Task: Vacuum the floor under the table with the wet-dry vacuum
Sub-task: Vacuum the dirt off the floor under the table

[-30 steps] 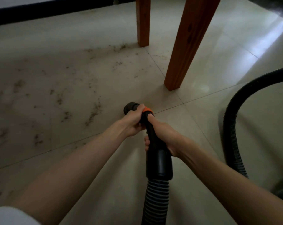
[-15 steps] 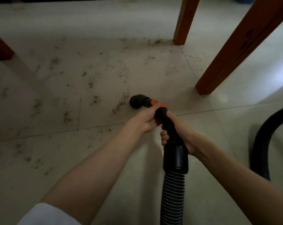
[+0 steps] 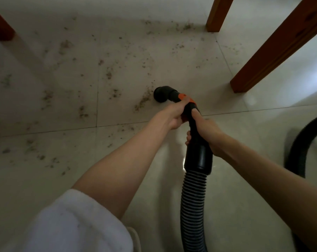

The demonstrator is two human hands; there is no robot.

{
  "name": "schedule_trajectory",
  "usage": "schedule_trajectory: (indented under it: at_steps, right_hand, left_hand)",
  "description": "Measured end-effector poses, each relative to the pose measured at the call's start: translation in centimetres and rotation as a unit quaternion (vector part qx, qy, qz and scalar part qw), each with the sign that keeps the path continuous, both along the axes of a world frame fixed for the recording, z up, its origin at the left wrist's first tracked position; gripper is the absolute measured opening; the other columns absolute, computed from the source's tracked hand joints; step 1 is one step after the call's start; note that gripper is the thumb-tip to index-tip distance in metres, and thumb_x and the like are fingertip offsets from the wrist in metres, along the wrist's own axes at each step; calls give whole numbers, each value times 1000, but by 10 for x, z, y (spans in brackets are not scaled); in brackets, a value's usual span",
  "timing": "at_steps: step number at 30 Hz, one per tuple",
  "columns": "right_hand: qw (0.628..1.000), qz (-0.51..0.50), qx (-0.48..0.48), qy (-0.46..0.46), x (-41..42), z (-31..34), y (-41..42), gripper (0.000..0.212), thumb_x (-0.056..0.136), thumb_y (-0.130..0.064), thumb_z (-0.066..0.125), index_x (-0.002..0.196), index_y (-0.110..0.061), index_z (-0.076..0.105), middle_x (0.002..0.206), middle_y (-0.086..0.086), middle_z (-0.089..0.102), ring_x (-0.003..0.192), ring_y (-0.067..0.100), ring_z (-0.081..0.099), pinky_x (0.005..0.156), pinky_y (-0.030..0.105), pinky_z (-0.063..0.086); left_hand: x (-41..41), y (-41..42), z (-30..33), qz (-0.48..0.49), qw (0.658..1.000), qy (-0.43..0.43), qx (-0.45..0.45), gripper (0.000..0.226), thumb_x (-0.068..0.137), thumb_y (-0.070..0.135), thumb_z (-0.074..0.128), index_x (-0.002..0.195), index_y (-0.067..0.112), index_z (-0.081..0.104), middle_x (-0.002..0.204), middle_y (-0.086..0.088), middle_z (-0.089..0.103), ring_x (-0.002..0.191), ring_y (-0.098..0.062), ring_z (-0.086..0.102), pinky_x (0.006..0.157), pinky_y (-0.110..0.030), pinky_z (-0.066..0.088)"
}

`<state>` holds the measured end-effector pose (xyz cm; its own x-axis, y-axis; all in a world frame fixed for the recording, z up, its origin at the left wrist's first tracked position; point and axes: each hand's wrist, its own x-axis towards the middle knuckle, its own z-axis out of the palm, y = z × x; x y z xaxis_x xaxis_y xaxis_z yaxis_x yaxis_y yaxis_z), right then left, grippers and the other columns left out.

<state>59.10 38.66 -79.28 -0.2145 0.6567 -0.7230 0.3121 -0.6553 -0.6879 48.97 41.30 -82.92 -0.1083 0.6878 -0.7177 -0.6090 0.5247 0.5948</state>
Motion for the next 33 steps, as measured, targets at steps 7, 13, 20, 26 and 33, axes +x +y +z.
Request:
schedule_trajectory:
  at_steps: [7,13,20,26,33]
  right_hand:
    - [999,10,16,-32,-11,-4,-5,36,98,-41,45,100,-5,51,56,7,51,38,15,52,43,24,51]
    - [1000,-5,19,-23,-19,-13,2,36,97,-40,47,93,-5,51,57,7,49,39,15,50,42,25,51]
    - [999,-6,37,-33,-21,-28,15,35,97,-42,46,93,-7,49,58,7,51,39,15,51,42,25,49]
    - [996,-5,67,-53,-25,-35,23,35,98,-45,44,88,-12,49,59,5,54,42,15,53,47,28,50]
    - [992,-41,90,-76,-9,-34,27,34,98,-44,41,87,-12,49,61,7,54,43,16,54,46,29,50]
  left_hand:
    - [-10,-5,-9,-21,1000,-10,4,43,97,26,51,126,-6,48,86,-9,56,94,-24,54,85,-30,46]
    - [-21,9,-19,-24,1000,-1,2,40,96,28,50,122,-2,50,96,-9,59,84,-20,59,66,-26,51]
    - [-24,23,-31,-3,1000,-29,5,39,95,27,54,118,-4,51,91,-11,59,79,-21,59,62,-27,50]
    - [-28,33,-34,-16,1000,-23,5,42,96,28,52,120,-5,49,93,-12,58,80,-21,59,58,-26,51]
    - [-1,46,-30,-62,998,-12,9,32,98,31,48,109,0,49,88,-10,57,76,-18,58,56,-23,51]
